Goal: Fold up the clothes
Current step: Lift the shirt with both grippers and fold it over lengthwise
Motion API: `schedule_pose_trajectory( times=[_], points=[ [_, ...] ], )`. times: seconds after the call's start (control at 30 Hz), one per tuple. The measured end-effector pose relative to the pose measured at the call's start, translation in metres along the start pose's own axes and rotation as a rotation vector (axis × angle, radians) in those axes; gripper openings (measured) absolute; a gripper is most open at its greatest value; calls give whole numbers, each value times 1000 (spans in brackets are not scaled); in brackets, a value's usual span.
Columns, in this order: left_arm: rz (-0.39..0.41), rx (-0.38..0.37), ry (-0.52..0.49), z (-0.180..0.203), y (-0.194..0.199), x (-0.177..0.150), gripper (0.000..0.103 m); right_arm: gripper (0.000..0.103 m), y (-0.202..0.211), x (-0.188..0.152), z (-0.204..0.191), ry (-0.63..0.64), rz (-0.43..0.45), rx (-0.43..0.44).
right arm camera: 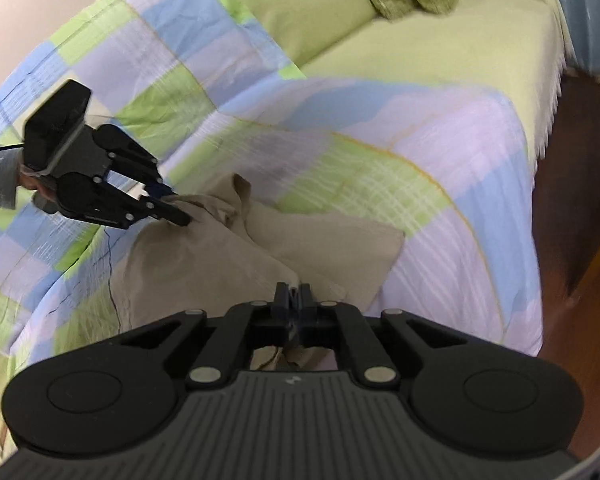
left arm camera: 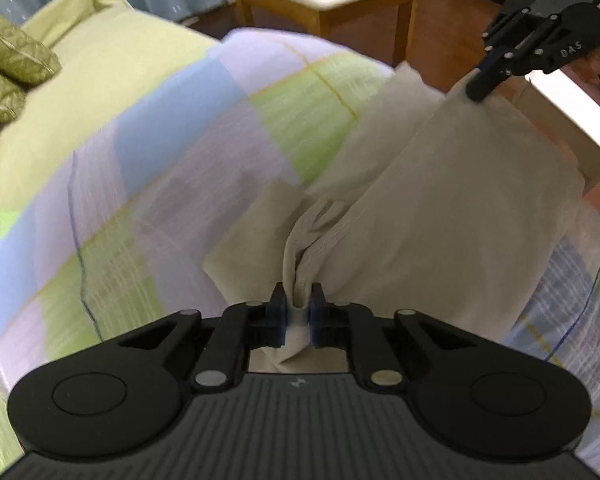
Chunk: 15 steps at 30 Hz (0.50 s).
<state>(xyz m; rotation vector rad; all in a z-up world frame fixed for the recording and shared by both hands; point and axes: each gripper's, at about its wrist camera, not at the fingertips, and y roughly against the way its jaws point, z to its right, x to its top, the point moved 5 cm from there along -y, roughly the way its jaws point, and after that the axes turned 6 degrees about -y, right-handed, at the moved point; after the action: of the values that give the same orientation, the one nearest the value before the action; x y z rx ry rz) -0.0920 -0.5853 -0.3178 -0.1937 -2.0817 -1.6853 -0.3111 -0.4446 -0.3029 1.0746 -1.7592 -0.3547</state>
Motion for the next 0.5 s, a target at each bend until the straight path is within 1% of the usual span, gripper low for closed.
schedule_pose_trajectory(
  times=[0.1,0.17,0.23,0.37,0.47,0.5],
  points=[
    [23,13,21,-11,-2,6,10,3,0,9,4,-16,26,-28],
    [27,21,42,-18,-6,6,10,3,0,15,7,-26,43,-46],
    [24,13,68,-24,-15,6,10,3,0,21,10,-36,60,-65],
    [25,13,77,-27,-23,3,10,3,-15,27,23,-41,36,-98],
    [27,17,84,-31,-30,3,15,3,-25,33,26,-24,29,-108],
    [23,17,92,-34,-33,4,21,3,-28,34,28,-12,31,-122]
  ],
)
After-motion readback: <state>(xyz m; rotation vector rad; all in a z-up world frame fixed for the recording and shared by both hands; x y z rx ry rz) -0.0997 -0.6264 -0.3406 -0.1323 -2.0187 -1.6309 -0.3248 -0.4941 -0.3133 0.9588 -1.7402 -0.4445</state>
